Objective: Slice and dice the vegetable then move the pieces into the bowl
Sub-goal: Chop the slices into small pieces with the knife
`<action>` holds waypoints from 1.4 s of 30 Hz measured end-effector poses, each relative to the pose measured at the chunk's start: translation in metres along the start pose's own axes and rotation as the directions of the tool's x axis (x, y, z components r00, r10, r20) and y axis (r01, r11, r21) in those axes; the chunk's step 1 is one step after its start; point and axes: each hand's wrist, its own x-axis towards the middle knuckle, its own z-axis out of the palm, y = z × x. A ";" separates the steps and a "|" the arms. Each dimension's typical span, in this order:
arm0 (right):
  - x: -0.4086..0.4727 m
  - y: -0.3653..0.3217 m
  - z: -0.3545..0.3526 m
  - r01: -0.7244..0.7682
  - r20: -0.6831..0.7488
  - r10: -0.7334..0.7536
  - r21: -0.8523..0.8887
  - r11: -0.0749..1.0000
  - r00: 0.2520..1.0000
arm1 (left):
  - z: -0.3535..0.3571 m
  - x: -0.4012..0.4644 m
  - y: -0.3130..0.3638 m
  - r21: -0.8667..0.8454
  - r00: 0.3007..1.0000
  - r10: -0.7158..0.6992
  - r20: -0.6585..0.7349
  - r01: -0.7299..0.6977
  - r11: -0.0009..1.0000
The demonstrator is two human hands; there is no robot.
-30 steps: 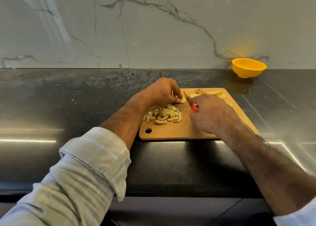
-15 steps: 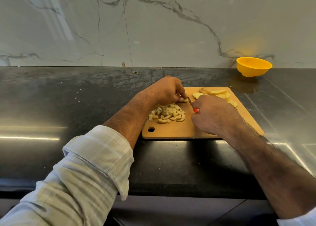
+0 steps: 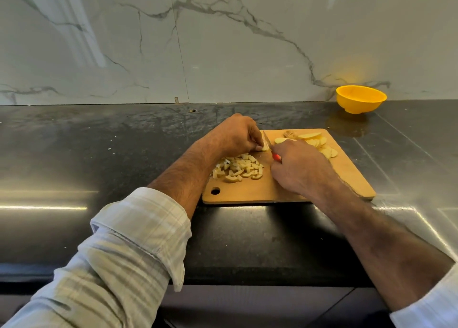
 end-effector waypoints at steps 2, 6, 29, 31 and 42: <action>-0.003 -0.001 0.001 0.014 0.000 -0.014 -0.013 1.000 1.000 | 0.000 -0.001 0.000 -0.008 1.000 0.000 -0.003 0.000 1.000; -0.005 -0.008 0.001 -0.007 0.056 0.008 -0.024 1.000 0.998 | 0.001 0.000 -0.002 -0.003 1.000 0.001 -0.010 -0.001 1.000; 0.003 -0.020 -0.001 0.026 0.066 -0.022 -0.071 0.997 0.998 | -0.005 -0.001 -0.010 -0.024 1.000 -0.023 0.019 0.024 0.999; 0.005 -0.023 -0.002 0.034 0.059 -0.029 -0.096 0.995 0.998 | -0.005 -0.001 -0.010 -0.020 0.999 -0.028 0.025 0.028 0.999; 0.008 -0.018 0.003 -0.022 0.037 0.024 -0.043 0.999 0.999 | -0.009 -0.001 -0.009 0.017 0.998 0.024 0.058 -0.025 1.000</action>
